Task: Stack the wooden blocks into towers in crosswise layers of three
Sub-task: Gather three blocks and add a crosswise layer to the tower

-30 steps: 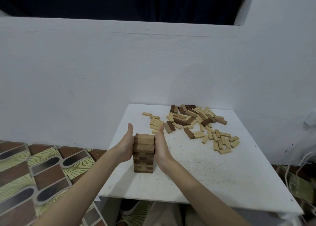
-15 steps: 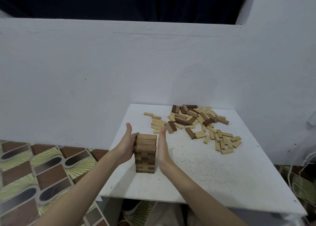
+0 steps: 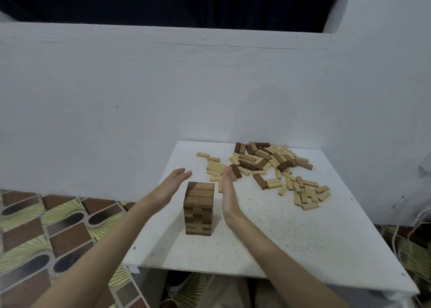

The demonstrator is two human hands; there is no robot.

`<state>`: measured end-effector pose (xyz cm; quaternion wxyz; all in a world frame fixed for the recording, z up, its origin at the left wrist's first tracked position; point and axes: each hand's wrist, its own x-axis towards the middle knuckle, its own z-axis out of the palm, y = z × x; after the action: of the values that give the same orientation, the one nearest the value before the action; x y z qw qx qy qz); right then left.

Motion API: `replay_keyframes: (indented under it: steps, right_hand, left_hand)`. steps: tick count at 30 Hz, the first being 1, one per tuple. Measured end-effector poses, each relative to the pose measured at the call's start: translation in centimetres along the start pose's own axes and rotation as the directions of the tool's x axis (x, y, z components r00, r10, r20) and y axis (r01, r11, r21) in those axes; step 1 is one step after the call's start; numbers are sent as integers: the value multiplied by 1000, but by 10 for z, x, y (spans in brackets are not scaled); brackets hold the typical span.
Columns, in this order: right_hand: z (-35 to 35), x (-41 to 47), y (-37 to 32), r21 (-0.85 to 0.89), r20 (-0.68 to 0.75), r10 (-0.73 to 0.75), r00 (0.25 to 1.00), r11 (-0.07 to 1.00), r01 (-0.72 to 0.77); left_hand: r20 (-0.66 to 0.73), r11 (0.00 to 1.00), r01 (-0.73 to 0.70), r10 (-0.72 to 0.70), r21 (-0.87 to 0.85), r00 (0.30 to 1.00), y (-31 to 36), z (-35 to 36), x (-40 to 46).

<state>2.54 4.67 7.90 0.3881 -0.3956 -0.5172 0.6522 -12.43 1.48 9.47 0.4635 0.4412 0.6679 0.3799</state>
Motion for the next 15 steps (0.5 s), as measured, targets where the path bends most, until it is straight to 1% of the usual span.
replay_keyframes:
  steps: [1, 2, 4, 6, 8, 11, 13, 15]
  right_hand:
    - [-8, 1, -8, -37, 24, -11, 1000, 999, 12]
    - [-16, 2, -17, -95, 57, -8, 998, 995, 14]
    - [-27, 7, -27, -285, 149, 1, 989, 958, 42]
    - [-33, 9, -31, -536, 244, 35, 969, 838, 104]
    - [-36, 11, -34, -714, 312, 80, 947, 677, 178]
    - [-34, 14, -35, -825, 355, 107, 929, 503, 258]
    - [-32, 14, -34, -847, 364, 98, 926, 448, 286]
    - [-30, 14, -32, -856, 364, 87, 927, 424, 296]
  left_hand:
    - [18, 993, -47, 45, 107, 999, 3, -9, 0]
    - [76, 972, -86, 71, 217, 995, 8, -15, 0]
    - [196, 885, -160, 80, 436, 977, 16, -21, -1]
    - [248, 788, -215, 83, 576, 965, 18, -20, 0]
    - [259, 721, -230, 72, 654, 963, 19, -18, 4]
    - [264, 660, -231, 52, 715, 963, 20, -13, 7]
    - [259, 638, -232, 53, 734, 965, 20, -12, 9]
    - [259, 625, -236, 56, 744, 964, 20, -10, 10]
